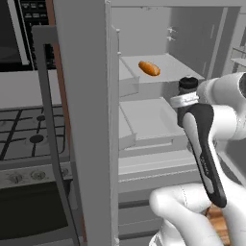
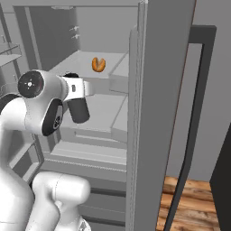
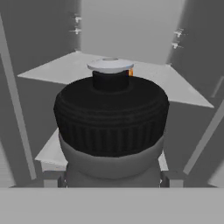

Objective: Move the water bottle and hotdog bun from the top shelf to the second highest shelf to make space. Then, place the pitcher from the counter on the cleared top shelf.

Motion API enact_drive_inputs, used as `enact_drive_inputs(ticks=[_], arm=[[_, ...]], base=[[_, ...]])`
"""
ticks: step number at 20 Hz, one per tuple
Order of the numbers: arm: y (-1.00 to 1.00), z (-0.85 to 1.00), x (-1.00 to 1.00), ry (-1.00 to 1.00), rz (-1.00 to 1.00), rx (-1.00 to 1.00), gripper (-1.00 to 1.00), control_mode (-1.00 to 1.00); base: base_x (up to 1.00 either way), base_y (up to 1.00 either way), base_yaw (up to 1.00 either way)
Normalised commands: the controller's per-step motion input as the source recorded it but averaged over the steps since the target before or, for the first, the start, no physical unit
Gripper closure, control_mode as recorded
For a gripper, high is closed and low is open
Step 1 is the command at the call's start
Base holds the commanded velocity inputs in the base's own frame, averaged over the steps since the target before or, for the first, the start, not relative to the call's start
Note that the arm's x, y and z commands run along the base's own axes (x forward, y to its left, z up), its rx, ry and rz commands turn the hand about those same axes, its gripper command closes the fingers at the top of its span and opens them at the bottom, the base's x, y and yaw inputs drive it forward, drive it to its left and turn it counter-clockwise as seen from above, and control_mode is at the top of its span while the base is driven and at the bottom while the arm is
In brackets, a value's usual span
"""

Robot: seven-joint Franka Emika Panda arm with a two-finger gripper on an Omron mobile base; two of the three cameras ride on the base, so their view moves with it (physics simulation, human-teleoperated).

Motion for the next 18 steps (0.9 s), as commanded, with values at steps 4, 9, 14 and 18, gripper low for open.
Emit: enact_drive_inputs(ticks=[4,9,14,18], arm=[[0.00,-0.74,-0.39,0.00,0.09,0.02,1.00,-1.00],[0.00,-0.52,-0.03,0.00,0.03,0.01,1.00,-1.00],[0.00,-0.17,0.27,0.00,0.00,0.02,1.00,-1.00],[0.00,-0.08,0.41,0.00,0.00,0.02,1.00,-1.00]], base=[[0.00,0.00,0.00],[0.00,0.00,0.00],[0.00,0.00,0.00],[0.00,0.00,0.00]])
